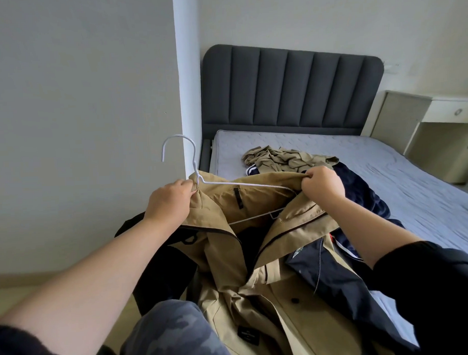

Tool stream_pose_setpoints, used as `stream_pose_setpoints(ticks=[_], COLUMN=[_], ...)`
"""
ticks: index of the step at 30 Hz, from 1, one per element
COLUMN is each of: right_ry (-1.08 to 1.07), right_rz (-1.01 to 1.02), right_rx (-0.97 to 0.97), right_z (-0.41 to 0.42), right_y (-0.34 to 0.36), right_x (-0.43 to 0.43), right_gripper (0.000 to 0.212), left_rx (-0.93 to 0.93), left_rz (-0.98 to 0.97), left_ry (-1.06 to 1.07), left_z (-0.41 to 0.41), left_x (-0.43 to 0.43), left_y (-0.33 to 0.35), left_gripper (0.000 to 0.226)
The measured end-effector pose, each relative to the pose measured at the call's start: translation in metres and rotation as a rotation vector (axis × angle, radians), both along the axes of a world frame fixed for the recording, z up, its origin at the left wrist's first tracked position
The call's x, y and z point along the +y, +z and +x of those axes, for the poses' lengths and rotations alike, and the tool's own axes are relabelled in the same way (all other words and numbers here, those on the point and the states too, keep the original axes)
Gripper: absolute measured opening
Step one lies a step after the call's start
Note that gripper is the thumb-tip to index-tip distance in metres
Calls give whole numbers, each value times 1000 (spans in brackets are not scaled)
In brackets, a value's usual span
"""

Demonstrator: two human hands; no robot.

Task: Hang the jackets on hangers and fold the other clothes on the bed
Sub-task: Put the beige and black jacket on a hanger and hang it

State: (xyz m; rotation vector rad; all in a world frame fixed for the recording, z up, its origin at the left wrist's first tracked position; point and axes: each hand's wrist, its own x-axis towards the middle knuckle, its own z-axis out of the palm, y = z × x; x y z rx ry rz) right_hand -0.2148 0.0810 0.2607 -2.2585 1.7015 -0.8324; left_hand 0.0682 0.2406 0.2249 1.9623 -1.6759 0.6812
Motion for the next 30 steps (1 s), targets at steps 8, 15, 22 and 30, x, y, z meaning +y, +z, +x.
stream_pose_setpoints(ticks=[8,15,22,30], right_ry=[447,464,452,373], right_rz=[139,27,129,-341], right_rx=[-203,116,205,-76], right_z=[76,53,62,157], right_y=[26,23,13,124], right_x=[67,37,31,54], right_gripper=[27,36,23,18], left_rx=[266,485,575,546], left_rz=[134,58,45,-175], left_ry=[-146,-29,4,193], left_z=[-65,-45,-46,26], left_x=[-15,-13,-11,3], left_y=[-2,-4,11,140], left_gripper=[23,24,45,40])
